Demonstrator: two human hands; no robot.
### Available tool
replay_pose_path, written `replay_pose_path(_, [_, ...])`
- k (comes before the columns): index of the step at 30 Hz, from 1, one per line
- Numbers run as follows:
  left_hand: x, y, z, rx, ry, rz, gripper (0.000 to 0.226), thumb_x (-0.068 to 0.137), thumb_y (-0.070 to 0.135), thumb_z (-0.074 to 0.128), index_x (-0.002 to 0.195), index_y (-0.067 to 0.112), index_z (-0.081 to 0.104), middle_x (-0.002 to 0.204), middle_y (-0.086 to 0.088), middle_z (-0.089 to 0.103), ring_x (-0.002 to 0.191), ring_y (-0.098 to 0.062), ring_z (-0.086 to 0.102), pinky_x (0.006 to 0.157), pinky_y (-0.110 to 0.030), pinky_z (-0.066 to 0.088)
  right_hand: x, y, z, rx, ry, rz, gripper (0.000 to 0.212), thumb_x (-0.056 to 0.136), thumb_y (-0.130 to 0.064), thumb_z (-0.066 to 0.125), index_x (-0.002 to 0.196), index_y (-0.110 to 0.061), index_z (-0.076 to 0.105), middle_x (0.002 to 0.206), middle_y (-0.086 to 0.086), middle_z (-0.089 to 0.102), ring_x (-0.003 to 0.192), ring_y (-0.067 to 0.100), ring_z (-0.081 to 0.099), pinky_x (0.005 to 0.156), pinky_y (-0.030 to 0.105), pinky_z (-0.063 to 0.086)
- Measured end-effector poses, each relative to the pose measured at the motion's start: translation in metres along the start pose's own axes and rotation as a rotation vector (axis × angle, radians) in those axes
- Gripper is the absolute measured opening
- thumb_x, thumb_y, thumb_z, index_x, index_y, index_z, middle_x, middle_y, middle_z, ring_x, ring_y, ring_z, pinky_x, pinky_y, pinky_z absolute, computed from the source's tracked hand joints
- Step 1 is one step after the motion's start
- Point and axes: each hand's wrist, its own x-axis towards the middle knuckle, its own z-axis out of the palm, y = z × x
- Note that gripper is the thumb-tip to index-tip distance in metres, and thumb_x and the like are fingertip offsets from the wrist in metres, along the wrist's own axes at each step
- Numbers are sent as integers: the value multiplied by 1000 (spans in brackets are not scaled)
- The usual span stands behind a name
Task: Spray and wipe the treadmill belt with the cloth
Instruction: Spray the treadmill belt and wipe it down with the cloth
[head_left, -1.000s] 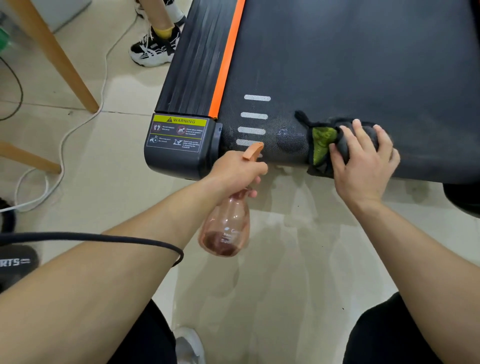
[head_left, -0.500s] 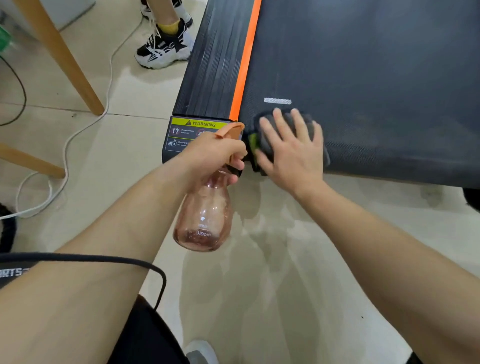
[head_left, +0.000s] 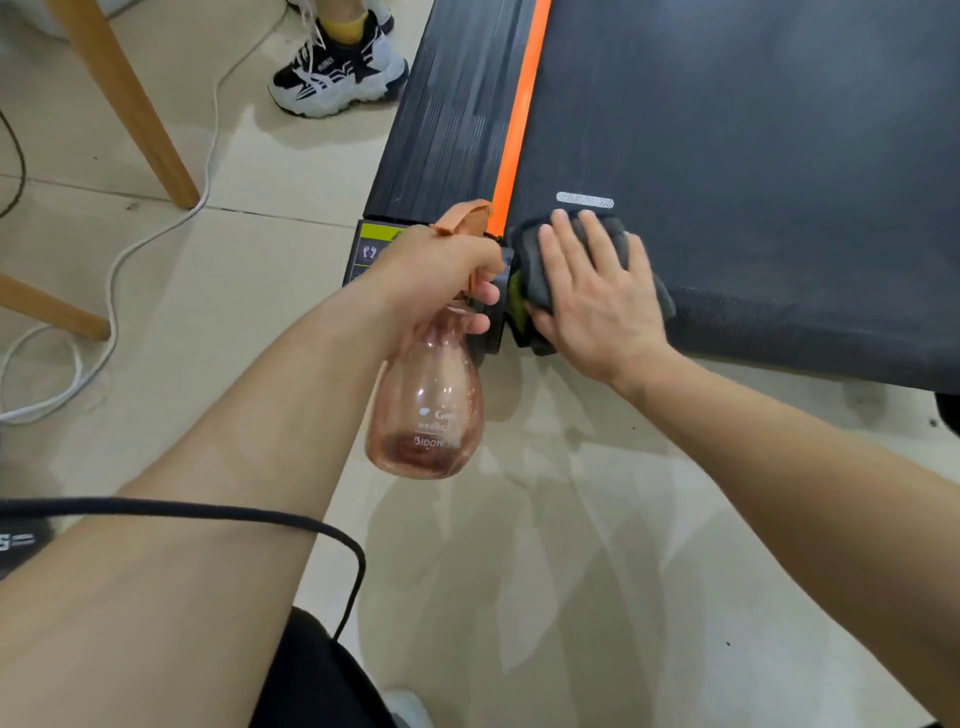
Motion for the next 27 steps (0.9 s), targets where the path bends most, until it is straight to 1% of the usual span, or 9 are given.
replay_pose_path(3, [2,-1,2,-1,6,-3,9,86,14,65,86,24,64,86,-9,72,57,-24,62,65,-31,44,-14,9,0,-22,39,-115,66,100,-43,42,156,-9,34,162,14,34,145,41,37,107,60,34])
replay_pose_path(6, [1,-3,8,34,-36,-19,10,87,15,65,89,25,65,86,-9,72,59,-25,63,68,-32,45,-59,35,8,-97,91,-238,63,102,-32,42,160,-14,26,168,9,23,149,40,30,112,61,31])
replay_pose_path(9, [-4,-5,10,65,-88,-32,7,88,15,66,87,20,62,87,-10,72,53,-23,61,62,-28,47,-71,41,12,-126,130,-261,57,104,-21,35,160,-13,26,168,8,22,150,40,30,112,61,32])
replay_pose_path(15, [-5,-9,11,59,-77,-21,8,85,17,68,94,18,69,86,-10,75,73,-27,66,75,-39,54,-18,-4,13,-42,175,-163,53,104,-23,39,154,-8,38,163,12,35,146,39,38,108,62,36])
replay_pose_path(18, [-7,-10,15,72,-92,-28,20,86,18,69,105,16,72,90,-10,76,64,-26,64,74,-38,54,-35,9,18,-40,215,-222,52,104,-22,40,155,-14,39,163,8,35,145,38,39,109,60,36])
replay_pose_path(21, [-10,-9,12,48,-93,-37,5,88,16,67,90,20,68,90,-11,75,55,-23,61,64,-30,54,-59,40,19,-109,195,-409,54,104,-20,33,158,-16,33,167,6,27,149,38,34,112,59,34])
replay_pose_path(23, [-11,-10,7,24,-78,-45,3,89,14,67,87,16,67,89,-12,74,55,-22,60,59,-27,52,-59,52,16,-142,185,-480,54,104,-21,31,158,-16,32,168,6,24,149,39,32,113,60,32])
replay_pose_path(25, [-13,-11,2,32,-69,-42,2,88,15,67,89,15,67,89,-12,75,58,-24,61,65,-30,51,-44,47,13,-127,193,-486,54,104,-24,32,157,-15,35,167,7,25,147,41,34,109,59,35])
replay_pose_path(27, [-15,-13,0,81,-79,-45,4,87,16,67,90,16,68,88,-10,76,58,-25,63,70,-34,49,-25,31,9,-78,189,-421,55,102,-29,35,156,-15,36,166,8,29,144,42,37,104,57,38])
